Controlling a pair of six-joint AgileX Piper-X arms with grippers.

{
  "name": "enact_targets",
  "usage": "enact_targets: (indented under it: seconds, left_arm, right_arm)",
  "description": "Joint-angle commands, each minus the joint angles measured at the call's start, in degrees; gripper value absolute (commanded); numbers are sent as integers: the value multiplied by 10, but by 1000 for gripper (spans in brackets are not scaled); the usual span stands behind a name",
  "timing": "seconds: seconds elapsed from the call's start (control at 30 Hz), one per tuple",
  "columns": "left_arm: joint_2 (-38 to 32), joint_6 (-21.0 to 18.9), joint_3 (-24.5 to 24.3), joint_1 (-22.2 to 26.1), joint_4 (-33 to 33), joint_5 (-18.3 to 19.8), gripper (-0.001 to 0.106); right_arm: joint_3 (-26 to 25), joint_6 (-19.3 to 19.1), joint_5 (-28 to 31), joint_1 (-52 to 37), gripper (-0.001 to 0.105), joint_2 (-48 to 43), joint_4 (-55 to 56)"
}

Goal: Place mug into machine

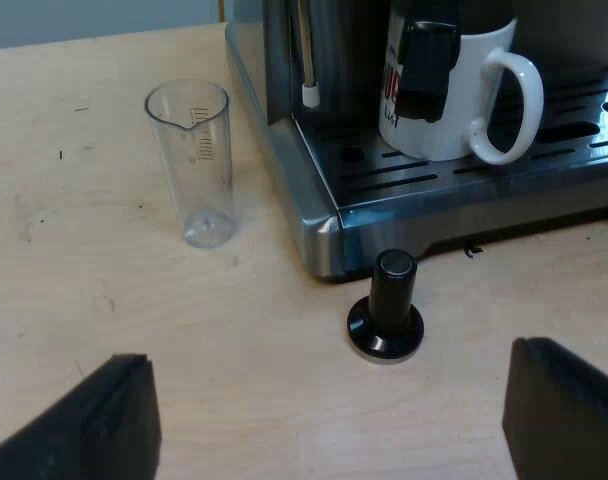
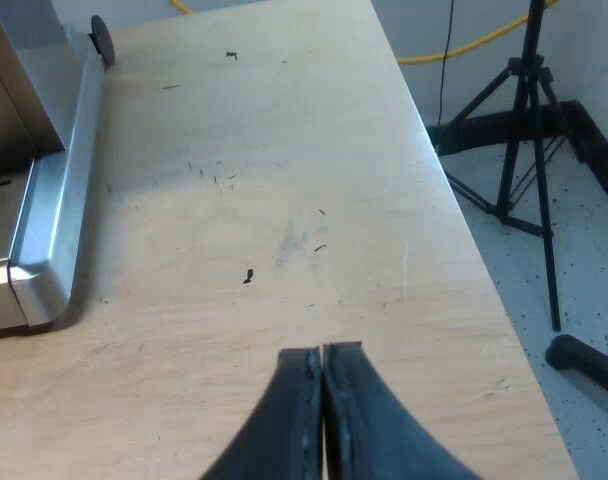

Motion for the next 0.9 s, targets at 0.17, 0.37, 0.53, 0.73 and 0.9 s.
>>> enact_targets:
  seconds: [0.17, 0.37, 0.53, 0.73, 0.9]
  left_arm:
    - [-80, -6, -1, 0, -9, -2, 71]
    - [-80, -6, -1, 0, -9, -2, 71]
    - [-80, -6, -1, 0, -9, -2, 71]
    - [-80, -6, -1, 0, -9, -2, 71]
    - [-80, -6, -1, 0, -9, -2, 71]
  right_arm:
    - [-1, -1, 0, -2, 0, -26, -6]
    - [-1, -3, 2, -2, 0, -26, -6]
    - [-1, -3, 13, -2, 0, -26, -6]
    - [-1, -3, 13, -2, 0, -26, -6]
    - [-1, -3, 13, -2, 0, -26, -6]
